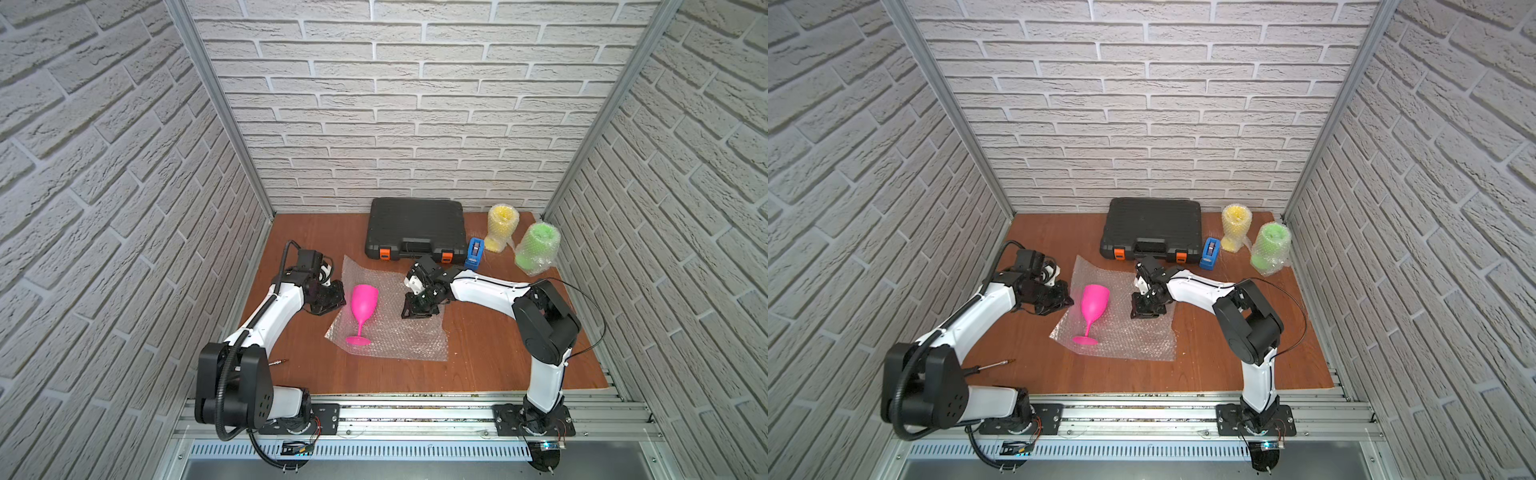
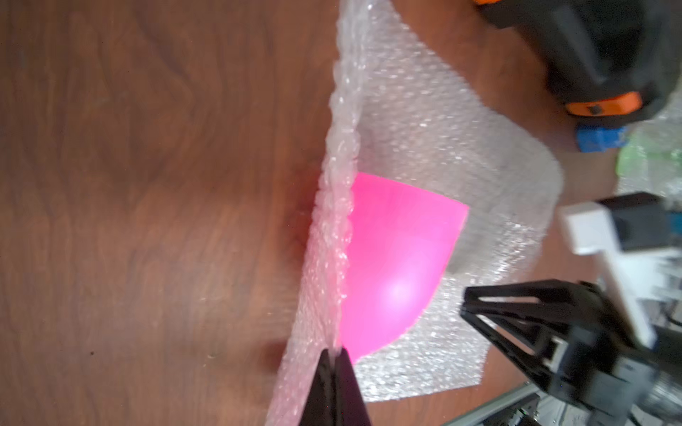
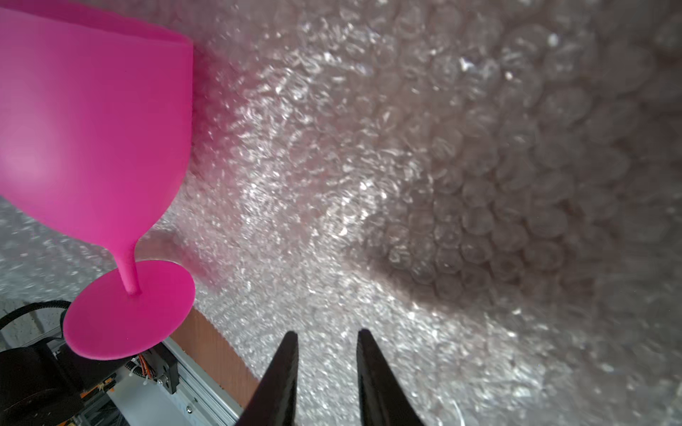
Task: Wrap wine glasses in bubble wrap
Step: Wrap the wine glass in bubble wrap.
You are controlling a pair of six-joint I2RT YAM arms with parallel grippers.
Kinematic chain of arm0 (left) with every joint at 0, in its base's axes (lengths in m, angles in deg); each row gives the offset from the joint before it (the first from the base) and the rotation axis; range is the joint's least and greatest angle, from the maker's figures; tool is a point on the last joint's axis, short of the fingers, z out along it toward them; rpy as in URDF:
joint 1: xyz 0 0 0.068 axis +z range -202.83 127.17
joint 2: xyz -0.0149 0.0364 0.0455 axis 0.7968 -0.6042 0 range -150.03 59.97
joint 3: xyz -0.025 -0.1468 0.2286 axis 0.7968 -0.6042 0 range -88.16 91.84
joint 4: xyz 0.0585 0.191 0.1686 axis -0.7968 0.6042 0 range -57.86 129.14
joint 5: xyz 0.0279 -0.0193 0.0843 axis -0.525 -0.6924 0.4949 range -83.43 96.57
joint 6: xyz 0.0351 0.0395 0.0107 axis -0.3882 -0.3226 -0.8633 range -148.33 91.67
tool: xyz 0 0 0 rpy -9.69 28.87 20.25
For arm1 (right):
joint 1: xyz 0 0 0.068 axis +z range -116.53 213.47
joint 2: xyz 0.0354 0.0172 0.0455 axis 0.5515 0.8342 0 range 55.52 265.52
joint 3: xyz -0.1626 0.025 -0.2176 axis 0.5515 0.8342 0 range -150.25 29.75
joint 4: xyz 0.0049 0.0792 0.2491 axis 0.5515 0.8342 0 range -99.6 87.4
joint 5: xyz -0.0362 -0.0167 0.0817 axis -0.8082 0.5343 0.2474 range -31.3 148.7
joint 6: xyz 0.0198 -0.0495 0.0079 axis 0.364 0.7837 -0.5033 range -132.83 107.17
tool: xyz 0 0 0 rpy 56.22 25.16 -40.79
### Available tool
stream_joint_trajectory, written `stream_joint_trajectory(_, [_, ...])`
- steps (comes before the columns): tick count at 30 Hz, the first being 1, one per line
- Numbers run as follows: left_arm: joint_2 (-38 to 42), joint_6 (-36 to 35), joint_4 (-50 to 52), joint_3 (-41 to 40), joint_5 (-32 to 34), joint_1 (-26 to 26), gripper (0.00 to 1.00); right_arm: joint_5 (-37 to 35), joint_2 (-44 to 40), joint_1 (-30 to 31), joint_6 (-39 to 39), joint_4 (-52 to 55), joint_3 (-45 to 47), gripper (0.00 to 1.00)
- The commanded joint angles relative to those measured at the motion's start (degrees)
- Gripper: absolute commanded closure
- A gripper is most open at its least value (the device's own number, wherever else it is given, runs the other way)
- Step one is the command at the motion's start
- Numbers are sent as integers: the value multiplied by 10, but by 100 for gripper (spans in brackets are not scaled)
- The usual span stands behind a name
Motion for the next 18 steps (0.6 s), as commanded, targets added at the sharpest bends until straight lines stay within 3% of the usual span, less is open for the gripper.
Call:
stream_joint_trajectory(1, [4,-8,18,36,-26,-39,100,19,3,-3,-20,-30,-7,73])
stream_joint_trajectory(12, [-109,25,-46,99,-54,-166,100,39,27,-15,-55,-93,-13,75])
stream_joint_trajectory(18, [-162,48,-96,104,-78,-208,100,48,23,-26,-60,-115,5,75])
